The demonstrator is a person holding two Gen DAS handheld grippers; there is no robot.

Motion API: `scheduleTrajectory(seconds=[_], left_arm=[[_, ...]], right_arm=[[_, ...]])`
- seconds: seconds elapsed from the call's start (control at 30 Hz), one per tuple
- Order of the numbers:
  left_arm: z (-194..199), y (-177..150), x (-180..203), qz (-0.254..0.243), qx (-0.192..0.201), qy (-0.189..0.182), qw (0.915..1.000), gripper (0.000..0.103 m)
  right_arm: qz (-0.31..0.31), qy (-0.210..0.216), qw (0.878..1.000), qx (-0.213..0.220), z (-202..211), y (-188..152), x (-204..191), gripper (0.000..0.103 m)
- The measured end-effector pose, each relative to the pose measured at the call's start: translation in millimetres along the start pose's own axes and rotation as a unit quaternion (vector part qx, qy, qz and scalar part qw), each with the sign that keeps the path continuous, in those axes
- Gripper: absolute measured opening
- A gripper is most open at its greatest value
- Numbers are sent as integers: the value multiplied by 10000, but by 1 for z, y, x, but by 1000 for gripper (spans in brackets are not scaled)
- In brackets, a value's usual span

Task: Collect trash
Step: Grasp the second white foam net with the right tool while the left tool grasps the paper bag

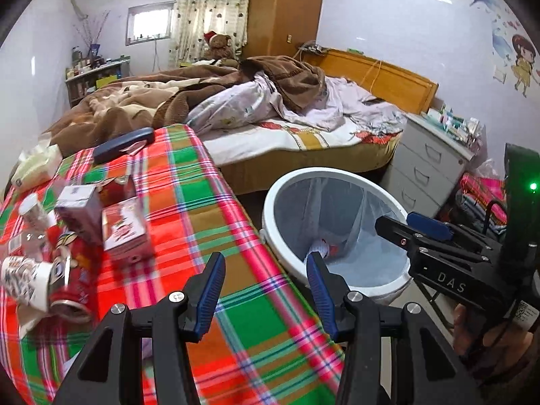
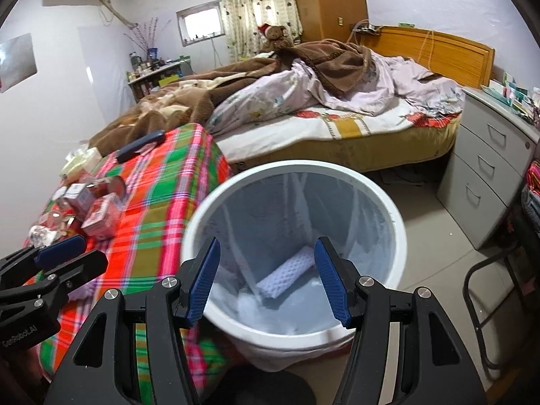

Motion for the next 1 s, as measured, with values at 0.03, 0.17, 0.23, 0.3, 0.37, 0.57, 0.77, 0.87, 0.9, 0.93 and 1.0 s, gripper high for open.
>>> scheduleTrajectory(seconds=[0.03,0.17,0.23,0.3,0.37,0.57,0.77,0.87,0.9,0.93,1.0], left_arm=[[4,0,-4,32,26,44,10000,50],[27,-3,-31,118,173,335,9992,53],[39,-5,-46,213,243,472,9984,57],[48,-7,-59,276,309,620,9972,57],[58,-10,-74,368,361,731,9960,57],[88,-17,-116,524,496,1168,9905,58],[108,-27,-153,794,554,1436,9849,62],[118,-36,-173,911,544,1592,9815,63],[120,-39,-178,946,534,1644,9804,63],[122,-42,-185,998,522,1688,9792,63],[127,-47,-199,1113,509,1735,9772,63]], right_arm=[[19,58,10000,5,1,-1,-6,60],[93,274,9996,13,4,-4,-26,60],[143,408,9991,-9,6,-7,-41,60],[194,519,9985,-28,6,-9,-52,60],[268,649,9975,-55,6,-13,-66,60],[444,945,9944,-155,8,-22,-101,60],[556,1224,9905,-290,10,-33,-132,60],[602,1393,9875,-421,11,-42,-149,60],[604,1441,9866,-465,11,-45,-153,60],[617,1504,9853,-517,11,-48,-159,60],[643,1624,9825,-641,10,-56,-171,60]])
Point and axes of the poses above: each gripper's, at about its wrist camera, not at the fingertips, and z roughly against the way its jaws point, x to its right, y to its top, the point moved 7 cm from there along -z, roughly the way its jaws point, and after that the axes turned 13 degrees about x, right-handed, at the moved point
